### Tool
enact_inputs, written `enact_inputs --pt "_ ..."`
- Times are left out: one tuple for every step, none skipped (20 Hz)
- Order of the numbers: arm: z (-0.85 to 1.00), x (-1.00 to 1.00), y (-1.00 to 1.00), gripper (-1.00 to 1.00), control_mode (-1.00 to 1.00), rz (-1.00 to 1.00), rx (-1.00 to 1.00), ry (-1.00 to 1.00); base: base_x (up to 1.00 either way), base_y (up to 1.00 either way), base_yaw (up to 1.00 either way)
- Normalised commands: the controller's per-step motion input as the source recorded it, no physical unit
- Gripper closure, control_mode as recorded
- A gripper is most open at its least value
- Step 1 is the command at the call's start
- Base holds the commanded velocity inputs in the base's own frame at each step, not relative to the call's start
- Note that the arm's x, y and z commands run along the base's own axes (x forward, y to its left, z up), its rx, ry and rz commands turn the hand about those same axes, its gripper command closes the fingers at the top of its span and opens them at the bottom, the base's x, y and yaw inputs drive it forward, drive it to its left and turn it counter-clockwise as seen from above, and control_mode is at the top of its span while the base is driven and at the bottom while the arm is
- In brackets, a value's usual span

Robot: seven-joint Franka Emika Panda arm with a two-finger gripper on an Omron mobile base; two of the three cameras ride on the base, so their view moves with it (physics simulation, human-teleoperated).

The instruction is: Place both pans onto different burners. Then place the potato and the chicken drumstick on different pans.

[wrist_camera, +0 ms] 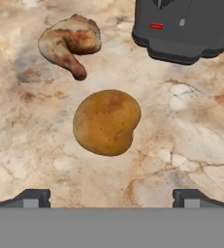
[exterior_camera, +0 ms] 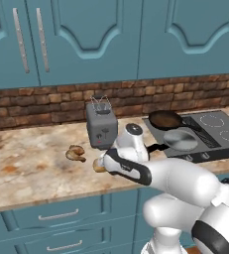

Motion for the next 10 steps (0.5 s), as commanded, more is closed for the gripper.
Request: enact_inputs --pt "0.00 0.00 0.39 -1.00 -1.00 0.00 0.00 -0.03 0.00 0.00 0.00" --pt "0.00 0.00 0.35 -1.00 -1.00 0.00 0.00 -0.02 0.00 0.00 0.00" --pt "0.00 0.00 0.27 -1.00 -1.00 0.00 0.00 -0.01 0.00 0.00 0.00" --pt "0.00 0.00 0.19 -1.00 -1.00 0.00 0.00 -0.01 0.00 0.00 0.00" --pt "0.00 0.06 0.09 -1.00 -1.00 0.00 0.00 -0.01 0.00 0.00 0.00" --pt "0.00 0.14 0.00 -1.00 -1.00 0.00 0.00 0.00 0.00 0.00 0.00" --pt "0.00 0.16 0.00 -1.00 -1.00 0.00 0.00 0.00 0.00 0.00 0.00" --pt "0.00 0.19 0.00 -1.00 -1.00 0.00 0.00 0.00 0.00 0.00 0.00" --pt "0.00 0.17 0.00 -1.00 -1.00 0.00 0.00 -0.01 0.00 0.00 0.00" --pt "0.00 0.16 0.00 -1.00 -1.00 0.00 0.00 -0.01 0.00 0.00 0.00"
